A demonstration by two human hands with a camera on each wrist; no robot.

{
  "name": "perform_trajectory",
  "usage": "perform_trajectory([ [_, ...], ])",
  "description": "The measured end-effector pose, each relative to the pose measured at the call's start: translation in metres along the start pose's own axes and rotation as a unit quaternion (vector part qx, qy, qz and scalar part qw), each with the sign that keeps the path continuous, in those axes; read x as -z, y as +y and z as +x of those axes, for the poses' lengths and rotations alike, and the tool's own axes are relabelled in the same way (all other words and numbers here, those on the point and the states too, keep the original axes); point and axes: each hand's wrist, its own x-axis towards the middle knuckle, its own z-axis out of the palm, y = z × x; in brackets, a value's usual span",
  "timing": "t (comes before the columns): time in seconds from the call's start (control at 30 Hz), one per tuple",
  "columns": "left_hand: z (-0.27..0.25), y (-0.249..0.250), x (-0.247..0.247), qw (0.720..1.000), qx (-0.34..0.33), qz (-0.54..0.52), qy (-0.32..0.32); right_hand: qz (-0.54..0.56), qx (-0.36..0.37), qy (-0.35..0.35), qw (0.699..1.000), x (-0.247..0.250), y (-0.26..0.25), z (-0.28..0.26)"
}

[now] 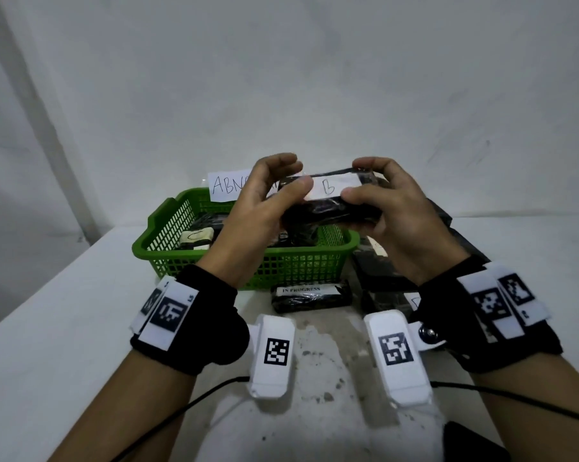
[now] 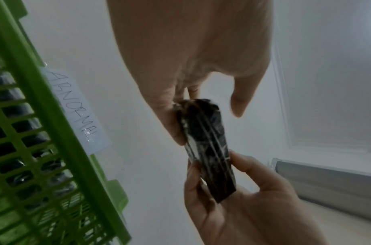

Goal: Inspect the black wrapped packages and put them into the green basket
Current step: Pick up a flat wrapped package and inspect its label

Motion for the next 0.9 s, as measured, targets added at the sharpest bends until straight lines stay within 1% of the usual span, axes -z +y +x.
perform_trajectory([
  [0.07,0.0,0.003,0.001,0.998,0.054,0.028,0.011,0.002,0.029,-0.031,0.999,0.0,0.001,0.001],
  [0.13,-0.002,0.004,0.006,0.994,0.081,0.071,-0.003,-0.012,0.033,-0.037,0.999,-0.001,0.002,0.0],
  [0.2,-0.003,0.006,0.01,0.992,0.07,0.103,-0.007,-0.054,0.042,-0.015,0.998,-0.002,0.005,0.0],
  [0.3,-0.004,0.006,0.009,0.99,0.055,0.132,0.001,-0.126,0.081,0.005,0.989,-0.003,0.008,-0.001],
  [0.43,-0.004,0.004,0.007,0.989,0.043,0.144,0.0,-0.126,0.088,0.007,0.988,-0.002,0.006,-0.002],
  [0.53,-0.005,0.008,0.008,0.994,0.048,0.103,-0.005,-0.123,0.08,0.007,0.989,-0.001,0.006,-0.002],
  [0.6,-0.006,0.013,0.009,0.997,0.069,0.033,-0.022,-0.143,0.077,0.0,0.987,0.002,0.004,0.0],
  [0.67,-0.006,0.017,0.011,0.995,0.081,-0.028,-0.045,-0.173,0.072,0.011,0.982,0.006,0.004,0.001],
  [0.73,-0.007,0.02,0.01,0.994,0.077,-0.039,-0.063,-0.215,0.078,0.038,0.973,0.008,0.005,0.002],
  [0.77,-0.007,0.02,0.008,0.995,0.074,-0.036,-0.064,-0.227,0.078,0.04,0.97,0.009,0.005,0.002],
  [0.83,-0.007,0.018,0.003,0.996,0.071,-0.033,-0.049,-0.206,0.059,0.003,0.977,0.012,0.006,0.003],
  [0.9,-0.006,0.018,0.0,0.997,0.066,-0.023,-0.031,-0.15,0.016,-0.065,0.986,0.015,0.005,0.002],
])
